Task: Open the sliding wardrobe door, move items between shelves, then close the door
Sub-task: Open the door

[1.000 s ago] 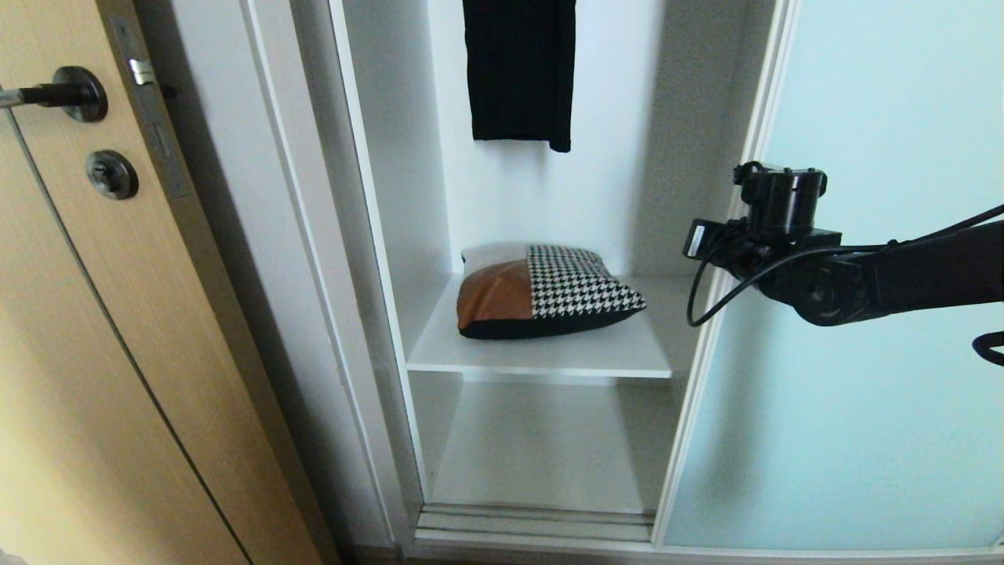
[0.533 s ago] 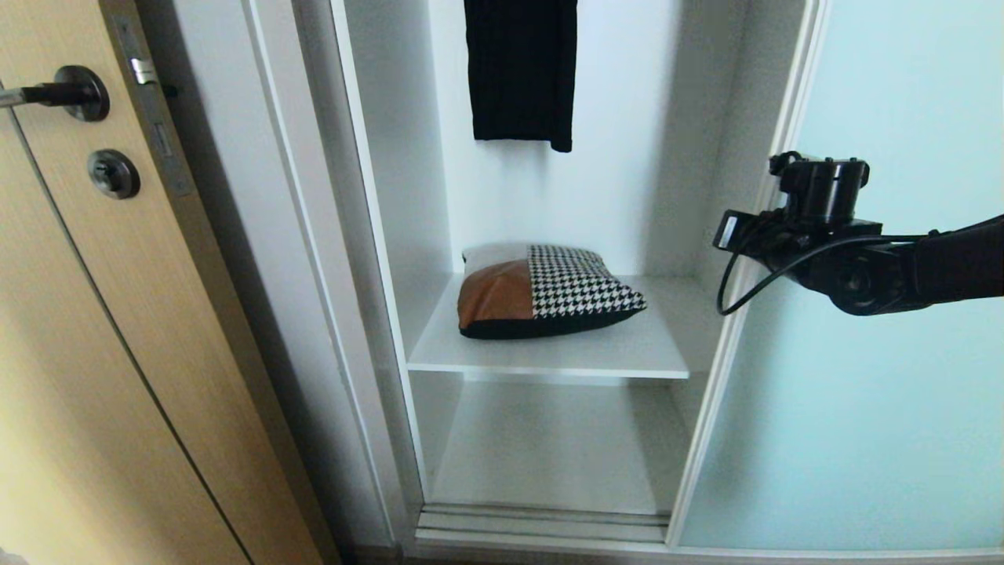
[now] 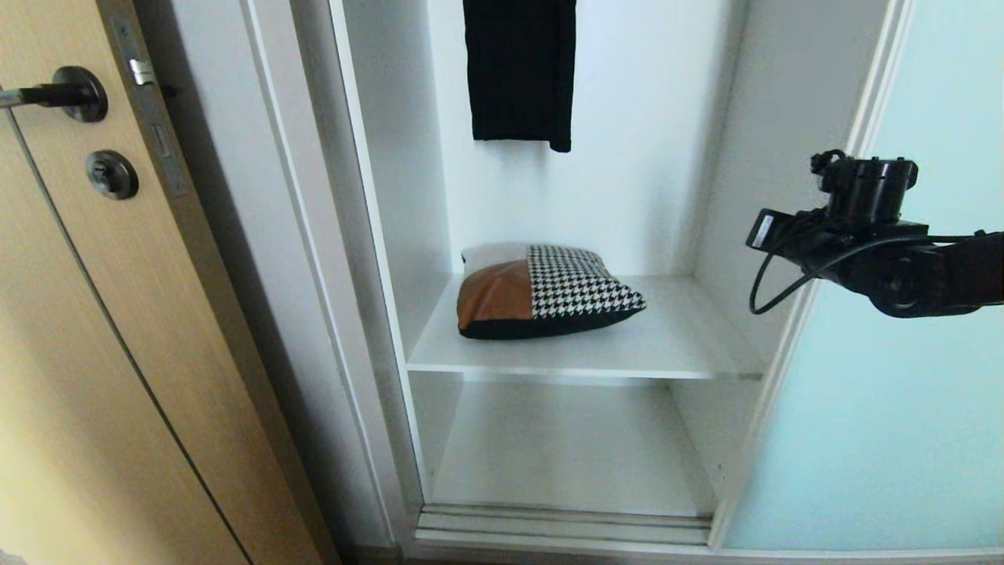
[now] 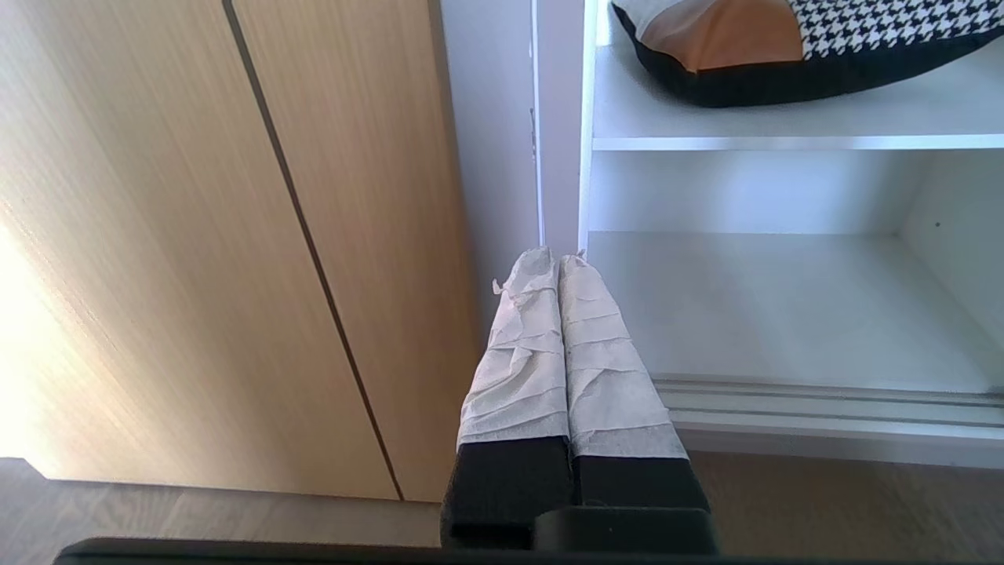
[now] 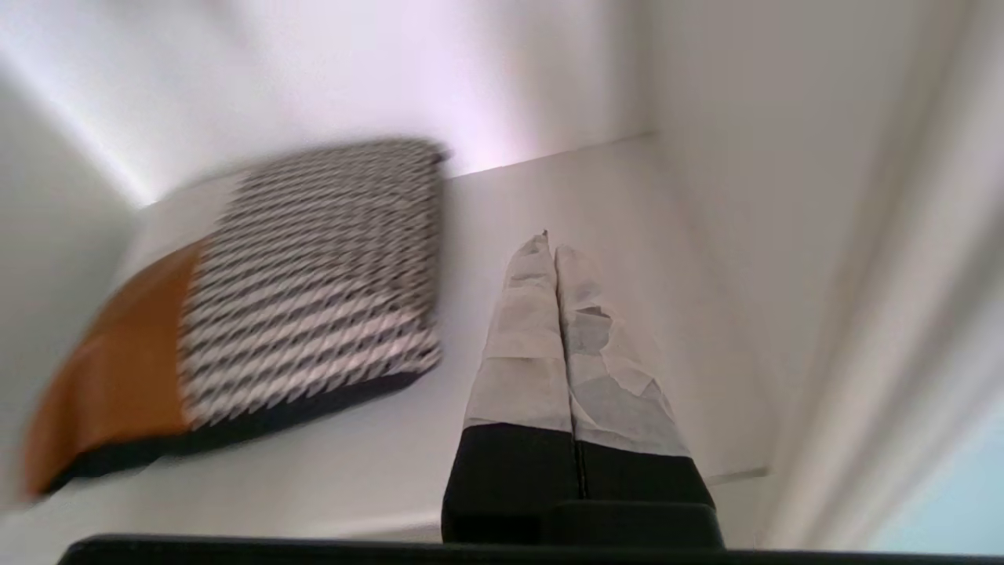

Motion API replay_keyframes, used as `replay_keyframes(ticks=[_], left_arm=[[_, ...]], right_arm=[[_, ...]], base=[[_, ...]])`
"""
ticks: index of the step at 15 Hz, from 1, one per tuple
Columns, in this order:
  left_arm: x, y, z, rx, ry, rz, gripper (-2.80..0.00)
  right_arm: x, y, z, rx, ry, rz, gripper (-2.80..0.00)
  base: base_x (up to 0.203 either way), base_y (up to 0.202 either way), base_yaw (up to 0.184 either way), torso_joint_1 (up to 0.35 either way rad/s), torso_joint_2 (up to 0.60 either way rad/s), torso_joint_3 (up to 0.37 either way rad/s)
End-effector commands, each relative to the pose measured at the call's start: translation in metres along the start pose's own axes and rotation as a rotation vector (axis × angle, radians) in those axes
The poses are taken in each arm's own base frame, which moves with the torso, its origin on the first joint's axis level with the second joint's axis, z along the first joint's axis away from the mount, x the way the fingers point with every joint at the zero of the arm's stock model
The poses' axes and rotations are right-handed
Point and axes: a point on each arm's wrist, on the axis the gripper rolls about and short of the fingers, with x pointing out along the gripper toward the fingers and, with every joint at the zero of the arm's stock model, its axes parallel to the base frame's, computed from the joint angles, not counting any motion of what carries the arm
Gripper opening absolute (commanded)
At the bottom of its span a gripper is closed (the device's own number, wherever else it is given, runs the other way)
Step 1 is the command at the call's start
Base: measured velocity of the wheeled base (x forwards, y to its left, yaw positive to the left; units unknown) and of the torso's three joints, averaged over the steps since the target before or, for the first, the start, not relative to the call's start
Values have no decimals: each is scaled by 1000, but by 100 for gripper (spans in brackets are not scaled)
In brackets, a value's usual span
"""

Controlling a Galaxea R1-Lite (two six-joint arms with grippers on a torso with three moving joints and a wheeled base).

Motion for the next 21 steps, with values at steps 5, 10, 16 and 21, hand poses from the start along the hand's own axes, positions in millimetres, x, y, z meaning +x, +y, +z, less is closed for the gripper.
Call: replay_keyframes(ticks=[5, 10, 16, 21], left_arm=[[0, 0, 0, 1, 3, 0, -280], [0, 0, 0, 1, 3, 0, -280], [0, 0, 0, 1, 3, 0, -280], [0, 0, 0, 1, 4, 0, -280]], right_arm=[[-96, 31, 39, 9, -23, 279, -280], [-186, 7, 47, -21, -22, 390, -280], [-280, -32, 5, -81, -3, 393, -280], [-343, -56, -38, -89, 14, 432, -280]], base=[[0, 0, 0, 0, 0, 0], [0, 0, 0, 0, 0, 0], [0, 0, 0, 0, 0, 0], [0, 0, 0, 0, 0, 0]])
